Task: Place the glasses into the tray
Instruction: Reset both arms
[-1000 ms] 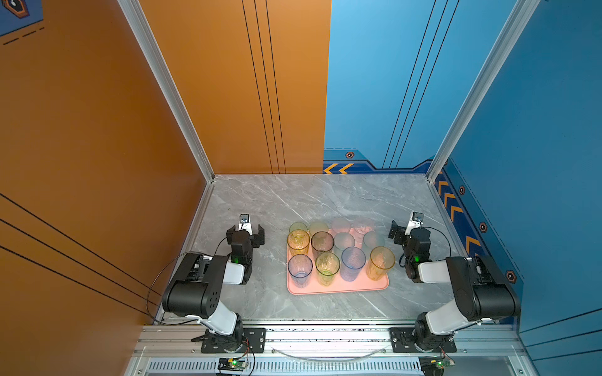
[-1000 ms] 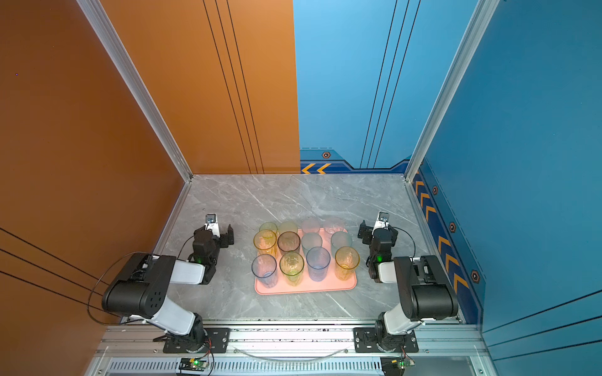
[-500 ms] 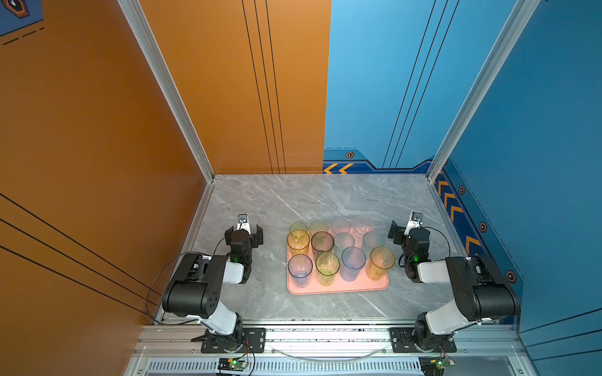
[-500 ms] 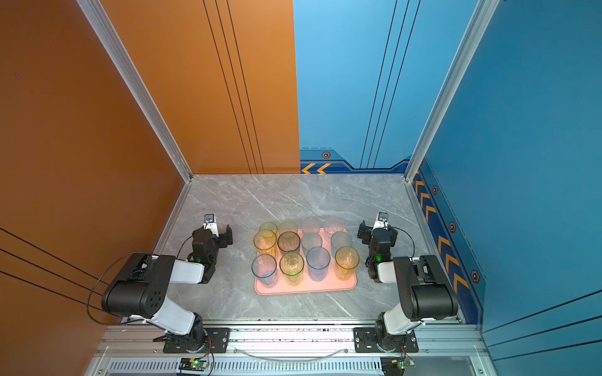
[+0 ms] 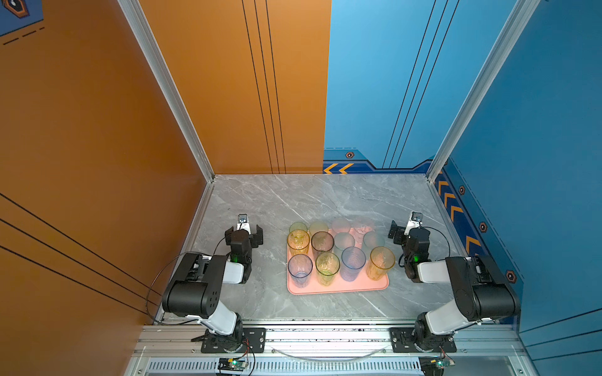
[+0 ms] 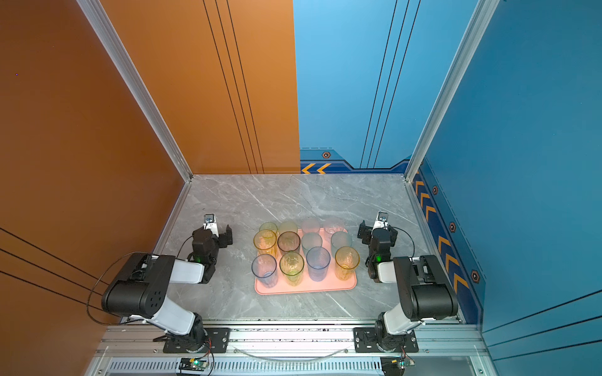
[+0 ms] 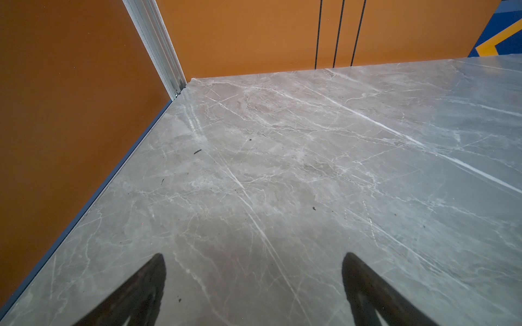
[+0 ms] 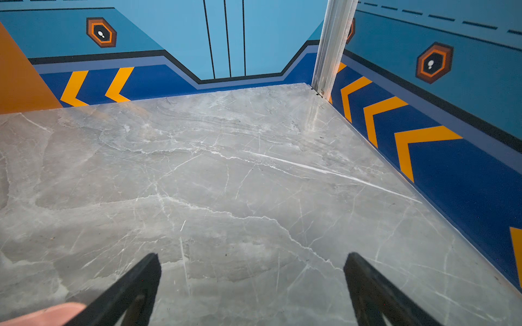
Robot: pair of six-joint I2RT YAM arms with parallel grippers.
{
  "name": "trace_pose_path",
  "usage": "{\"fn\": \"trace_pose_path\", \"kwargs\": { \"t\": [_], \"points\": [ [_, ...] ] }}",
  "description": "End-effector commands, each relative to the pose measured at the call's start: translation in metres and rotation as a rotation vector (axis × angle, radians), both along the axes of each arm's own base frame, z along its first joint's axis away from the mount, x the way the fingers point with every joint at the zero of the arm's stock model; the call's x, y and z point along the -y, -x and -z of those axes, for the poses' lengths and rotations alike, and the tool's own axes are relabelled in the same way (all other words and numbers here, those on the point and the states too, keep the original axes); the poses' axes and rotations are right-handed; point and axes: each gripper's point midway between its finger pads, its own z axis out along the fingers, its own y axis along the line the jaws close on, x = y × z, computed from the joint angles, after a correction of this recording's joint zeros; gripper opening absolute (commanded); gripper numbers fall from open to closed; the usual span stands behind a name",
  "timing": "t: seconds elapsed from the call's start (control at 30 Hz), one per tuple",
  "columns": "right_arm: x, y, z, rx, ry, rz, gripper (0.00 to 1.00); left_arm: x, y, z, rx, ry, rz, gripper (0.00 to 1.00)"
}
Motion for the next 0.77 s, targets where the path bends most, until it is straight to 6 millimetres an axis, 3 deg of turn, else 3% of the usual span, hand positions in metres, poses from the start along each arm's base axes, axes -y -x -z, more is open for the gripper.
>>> {"fn": "trace_pose_path", "kwargs": {
  "t": [0.0,0.73],
  "points": [
    [0.0024,0.0004,0.0011,-0.013,0.020,0.017,1.00,-0.0007,-0.0040,-0.0076,0.023,0.010,-0.014,0.97],
    [0.0025,0.0001,0.0005,-0.011,0.020,0.018,1.00,-0.0001,-0.0046,-0.0079,0.023,0.012,-0.009,0.98]
  ]
}}
